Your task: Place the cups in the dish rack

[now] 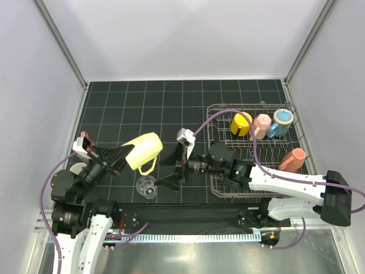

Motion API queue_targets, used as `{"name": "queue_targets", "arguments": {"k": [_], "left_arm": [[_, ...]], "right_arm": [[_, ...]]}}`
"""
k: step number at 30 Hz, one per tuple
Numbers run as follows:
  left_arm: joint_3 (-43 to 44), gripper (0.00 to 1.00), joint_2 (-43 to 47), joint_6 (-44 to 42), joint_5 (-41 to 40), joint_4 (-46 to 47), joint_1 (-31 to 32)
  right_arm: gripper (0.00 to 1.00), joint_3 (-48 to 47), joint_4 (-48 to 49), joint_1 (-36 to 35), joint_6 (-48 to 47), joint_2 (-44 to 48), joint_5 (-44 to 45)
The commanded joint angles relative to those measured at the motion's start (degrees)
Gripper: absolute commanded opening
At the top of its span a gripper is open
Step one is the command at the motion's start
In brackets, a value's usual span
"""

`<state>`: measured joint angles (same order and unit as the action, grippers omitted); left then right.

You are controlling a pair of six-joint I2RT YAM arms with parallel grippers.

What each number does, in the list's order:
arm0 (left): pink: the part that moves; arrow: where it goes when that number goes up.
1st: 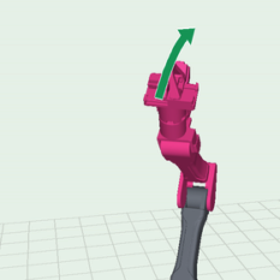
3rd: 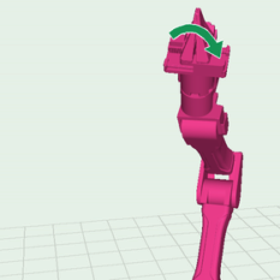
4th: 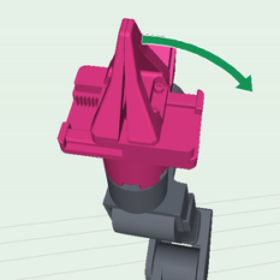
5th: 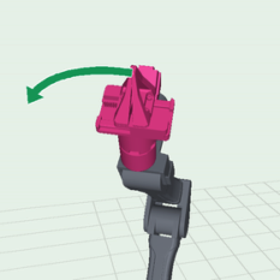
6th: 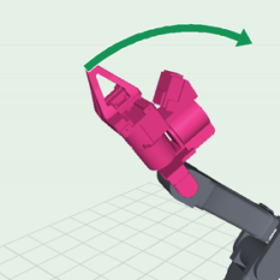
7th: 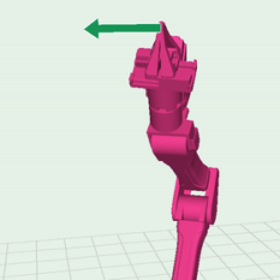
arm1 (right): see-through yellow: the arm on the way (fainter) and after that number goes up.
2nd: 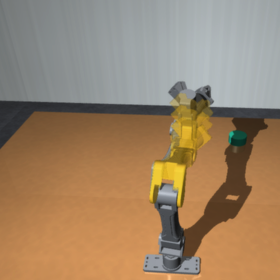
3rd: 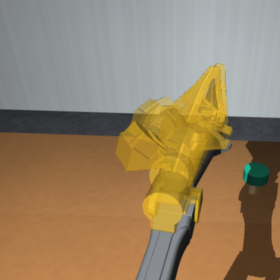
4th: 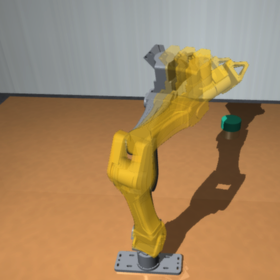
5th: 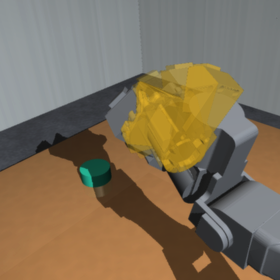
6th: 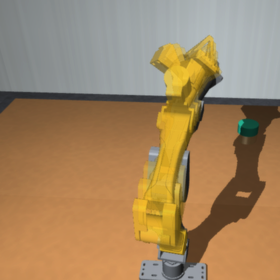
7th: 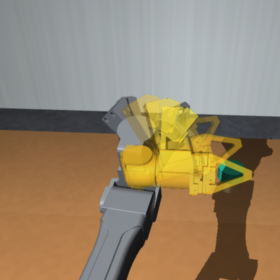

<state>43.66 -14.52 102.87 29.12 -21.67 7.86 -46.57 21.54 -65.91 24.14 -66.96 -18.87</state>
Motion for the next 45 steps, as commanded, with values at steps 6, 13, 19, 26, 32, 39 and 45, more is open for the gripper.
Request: {"name": "queue_targets", "arguments": {"k": [6,13,19,26,32,39,45], "left_arm": [[4.5,0.0,4.6,5.9,-2.8,3.7,0.0],[4.7,0.0,5.1,6.9,-1.9,5.1,0.0],[5.3,0.0,4.2,5.1,-0.4,5.2,0.0],[6.2,0.0,3.1,3.9,0.1,5.3,0.0],[6.0,0.0,2.8,3.5,0.9,4.8,0.0],[4.2,0.0,3.0,2.4,2.0,3.0,0.0],[7.0,0.24,3.8,-6.3,-1.6,-4.5,0.0]], "right_arm": [[1.0,-1.9,17.1,-0.6,2.0,-2.8,-2.3],[0.84,-6.5,18.5,-1.1,5.6,-7.0,-2.7],[0.74,-8.8,18.0,-1.5,6.5,-8.2,-2.3],[0.61,-11.4,18.4,-2.1,7.1,-11.0,-3.2],[0.49,-11.7,19.4,-2.2,7.4,-11.8,-1.9],[0.04,-13.8,17.2,-2.2,6.3,-12.6,-2.0],[0.04,-9.2,17.2,-2.0,7.6,-8.3,3.7]]}}
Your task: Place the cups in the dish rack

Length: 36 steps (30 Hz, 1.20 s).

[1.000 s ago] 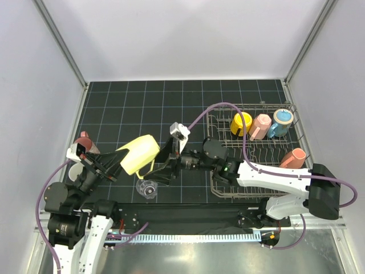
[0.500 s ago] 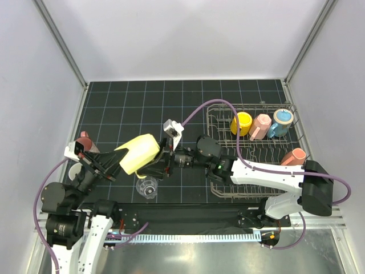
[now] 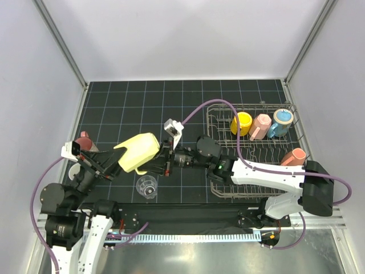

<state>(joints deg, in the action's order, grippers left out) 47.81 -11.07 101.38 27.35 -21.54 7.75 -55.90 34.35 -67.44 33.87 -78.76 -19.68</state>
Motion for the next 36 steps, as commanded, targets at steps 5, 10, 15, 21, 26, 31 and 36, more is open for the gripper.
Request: {"name": "queue_targets", "arguments": {"k": [5,10,15,21,26,31,36], "left_arm": [[3.3,0.56,2.1,-9.8,-4.2,-13.4,0.1],[2.0,0.71,5.7,-12.1,-8.4,-17.1,0.0],[3.2,0.73,5.3,-15.9,-9.4,-21.5,0.0],[8.0,0.74,-1.0,-24.6,-7.8,-25.6,0.1],[9.5,0.77,-3.6,-27.9,-6.6,-25.3,0.0],[9.1,0.77,-7.2,-29.8,-3.5,-24.9,0.0],[7.7,0.78,-8.1,-30.2,-3.3,-23.6,0.0]], "right_arm": [[0.04,2.9,0.9,-0.4,-2.4,9.0,10.4],[0.04,4.7,-9.1,-0.1,-4.5,14.7,19.4],[0.04,1.9,-28.1,1.3,-3.3,19.0,43.8],[0.04,-4.0,-64.2,12.3,6.1,19.5,65.1],[0.04,0.6,-74.6,26.7,10.0,23.5,64.1],[0.04,5.9,-76.4,42.6,9.7,25.7,55.4],[0.04,10.7,-79.7,48.0,13.3,29.5,54.4]]}}
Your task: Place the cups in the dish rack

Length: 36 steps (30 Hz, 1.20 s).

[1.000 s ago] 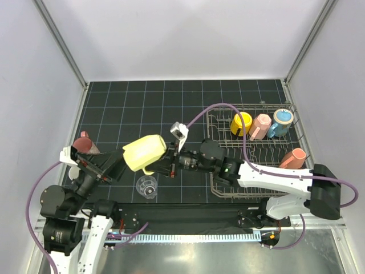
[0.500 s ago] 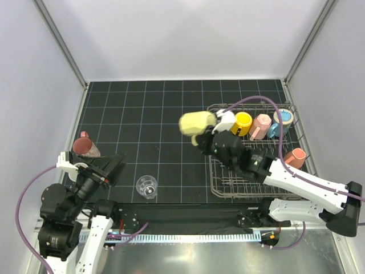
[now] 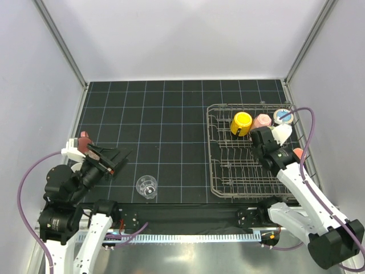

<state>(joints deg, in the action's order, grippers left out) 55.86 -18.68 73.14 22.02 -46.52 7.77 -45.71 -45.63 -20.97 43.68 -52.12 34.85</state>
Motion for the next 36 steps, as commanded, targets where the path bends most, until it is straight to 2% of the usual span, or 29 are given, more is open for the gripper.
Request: {"name": "queue_targets", "arguments": {"k": [1,7,13,16,33,36], "left_arm": [[-1.3,0.78,-0.5,-1.4,2.1,1.8,0.1],[-2.0,0.77,-0.8,-0.6,3.1,3.5,0.0],[-2.1,0.78,-0.3,-1.1,2.8,2.4,0.0],[-2.7,0.78,-0.3,-0.8,2.9,2.5,0.0],[-4.3,0.77,0.3,-0.4,3.0,2.0,0.0],[-4.6,0.77,0.1,0.1,2.9,2.1,0.1]], "right_arm": [[0.04,1.1,0.0,3.2,4.0,3.0,-0.2],[0.04,2.5,-3.6,9.3,10.4,-1.7,-2.2],[0.04,5.7,-1.0,10.2,14.6,-2.3,-6.3],[0.04,7.2,-0.7,10.2,16.9,-2.4,-5.4],[0.04,12.7,8.1,13.1,15.7,-7.0,-2.9],[0.06,12.7,9.0,13.1,15.0,-7.9,-3.6]]}}
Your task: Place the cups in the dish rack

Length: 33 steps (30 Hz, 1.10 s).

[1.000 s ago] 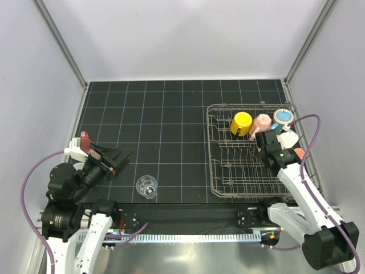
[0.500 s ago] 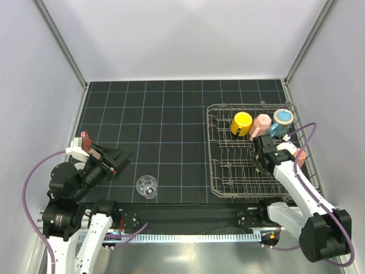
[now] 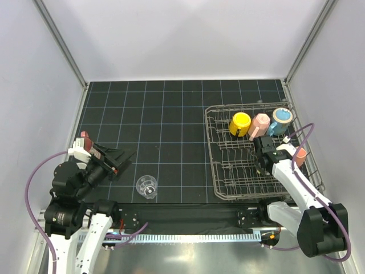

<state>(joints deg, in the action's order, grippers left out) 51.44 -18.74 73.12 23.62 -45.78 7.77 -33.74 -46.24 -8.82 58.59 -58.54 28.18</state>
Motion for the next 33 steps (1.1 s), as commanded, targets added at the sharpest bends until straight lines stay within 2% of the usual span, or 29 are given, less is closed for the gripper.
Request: {"name": "queue_targets", "arguments": {"k": [1,2,5,11,16,21,25,29,33], "left_arm": [[-0.1,0.77,0.2,0.1,1.3,1.5,0.0],[0.0,0.77,0.1,0.2,1.2,1.5,0.0],[0.0,0.77,0.2,0.1,0.8,1.5,0.0],[-0.8,0.77,-0.3,-0.3,0.6,1.8,0.0],[-1.3,0.77,-0.8,-0.3,0.6,2.4,0.0],[-1.5,0.77,-0.9,-1.1,-0.4,1.8,0.0],[-1.0,0.78,-1.9,-4.2,-2.6,-1.1,0.0],[0.7,0.79,-4.3,-8.4,-6.2,-5.5,0.0],[2.8,0.79,-7.0,-13.3,-14.9,-11.7,0.0]], "right_arm": [[0.09,0.5,9.6,0.9,0.0,-2.0,3.0],[0.17,0.4,9.4,1.0,-0.2,-2.1,3.2],[0.31,0.2,9.1,1.0,-0.6,-2.1,3.1],[0.48,-0.3,8.5,1.0,-2.2,-1.4,2.9],[0.56,-0.5,7.8,0.9,-3.6,0.4,2.5],[0.68,-2.0,5.1,-0.1,-4.8,2.7,0.0],[0.84,-6.6,1.5,-3.6,-4.6,6.3,-0.8],[0.86,-12.6,-5.0,-8.0,-4.1,8.3,4.0],[0.86,-17.4,-3.4,-14.0,-13.8,7.5,4.3]]}}
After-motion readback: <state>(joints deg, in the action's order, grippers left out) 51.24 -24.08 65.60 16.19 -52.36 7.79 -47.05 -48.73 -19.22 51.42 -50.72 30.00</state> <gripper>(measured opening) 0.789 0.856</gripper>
